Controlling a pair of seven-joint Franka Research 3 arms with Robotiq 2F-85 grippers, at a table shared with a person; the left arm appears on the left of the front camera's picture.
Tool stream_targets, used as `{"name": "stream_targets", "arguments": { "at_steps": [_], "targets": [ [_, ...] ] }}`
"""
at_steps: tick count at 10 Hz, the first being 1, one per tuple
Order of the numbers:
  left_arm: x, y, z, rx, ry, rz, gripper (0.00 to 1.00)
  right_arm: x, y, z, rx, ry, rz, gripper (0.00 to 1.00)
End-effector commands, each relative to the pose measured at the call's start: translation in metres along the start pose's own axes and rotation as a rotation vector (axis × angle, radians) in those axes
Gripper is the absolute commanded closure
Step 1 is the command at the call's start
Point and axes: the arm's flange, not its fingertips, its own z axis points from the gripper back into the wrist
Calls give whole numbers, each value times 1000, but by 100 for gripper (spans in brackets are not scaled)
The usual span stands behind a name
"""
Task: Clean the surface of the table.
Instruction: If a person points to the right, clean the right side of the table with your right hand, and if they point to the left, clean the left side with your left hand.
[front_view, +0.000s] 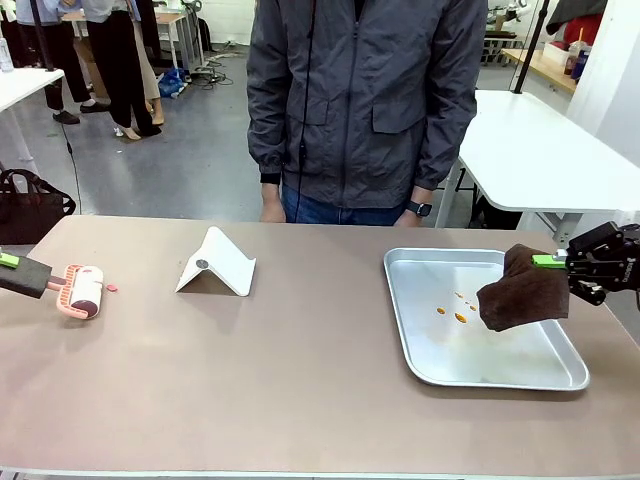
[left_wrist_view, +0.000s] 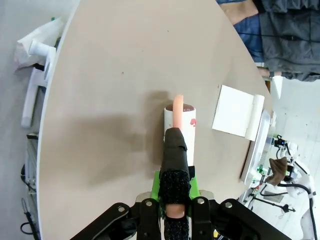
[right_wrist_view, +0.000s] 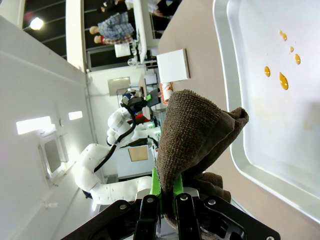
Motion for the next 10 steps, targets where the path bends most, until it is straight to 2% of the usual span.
{"name": "stream_targets", "arguments": {
  "at_steps": [1, 4, 10],
  "targets": [
    [8, -3, -11, 54, -33, 34, 78, -2, 4, 0, -2, 8, -7, 100],
    [9, -7, -29, 83, 15, 37, 78, -2, 4, 0, -2, 8, -7, 100],
    [-3, -17, -60, 110, 83, -39, 78, -2, 4, 0, -2, 8, -7, 100]
  ]
}}
